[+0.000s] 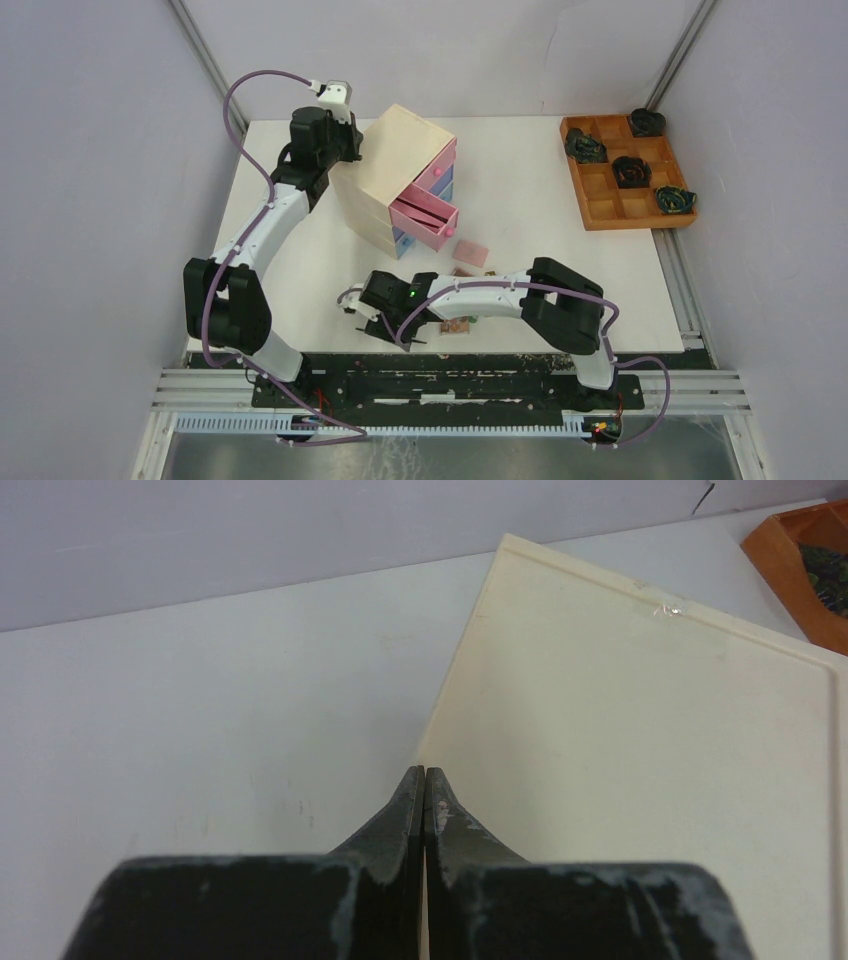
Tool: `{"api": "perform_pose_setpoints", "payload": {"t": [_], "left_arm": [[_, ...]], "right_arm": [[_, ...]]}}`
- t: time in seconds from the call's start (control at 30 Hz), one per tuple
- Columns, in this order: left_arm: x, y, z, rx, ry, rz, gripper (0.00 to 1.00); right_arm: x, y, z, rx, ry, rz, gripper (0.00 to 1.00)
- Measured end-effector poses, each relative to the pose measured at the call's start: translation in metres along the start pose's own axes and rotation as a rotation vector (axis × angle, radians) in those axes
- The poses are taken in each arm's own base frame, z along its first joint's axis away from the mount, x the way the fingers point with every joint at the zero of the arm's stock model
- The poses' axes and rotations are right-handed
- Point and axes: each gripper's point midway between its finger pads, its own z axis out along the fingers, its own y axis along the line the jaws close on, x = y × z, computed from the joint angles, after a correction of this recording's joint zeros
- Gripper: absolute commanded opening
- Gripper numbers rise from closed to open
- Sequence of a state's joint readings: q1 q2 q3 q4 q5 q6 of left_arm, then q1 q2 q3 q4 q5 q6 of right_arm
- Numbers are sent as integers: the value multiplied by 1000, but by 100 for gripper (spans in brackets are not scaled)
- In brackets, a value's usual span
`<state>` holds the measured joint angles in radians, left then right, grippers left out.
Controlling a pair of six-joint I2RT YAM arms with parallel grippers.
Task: Organize the makeup
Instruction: Pick up the makeup brush from the center of the board.
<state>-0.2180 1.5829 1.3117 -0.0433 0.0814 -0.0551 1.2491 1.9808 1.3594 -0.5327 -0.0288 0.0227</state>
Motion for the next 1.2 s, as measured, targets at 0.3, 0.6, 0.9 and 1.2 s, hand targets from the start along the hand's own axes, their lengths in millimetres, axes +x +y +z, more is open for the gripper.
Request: {"api": "perform_pose_setpoints", "payload": {"t": [0.3, 0.6, 0.9, 1.2], "left_arm": [[0, 0, 0, 0, 0, 0, 3], [0, 0, 0, 0, 0, 0, 3], [0, 0, 0, -1, 0, 0, 3], [0, 0, 0, 0, 0, 0, 3]], "right_arm": [[-5, -5, 6, 34, -32, 17, 24], [-7, -4, 7, 47, -74, 34, 1], [1, -6, -3, 66, -46, 23, 1], [-43, -15, -87, 115, -118, -22, 1]]}}
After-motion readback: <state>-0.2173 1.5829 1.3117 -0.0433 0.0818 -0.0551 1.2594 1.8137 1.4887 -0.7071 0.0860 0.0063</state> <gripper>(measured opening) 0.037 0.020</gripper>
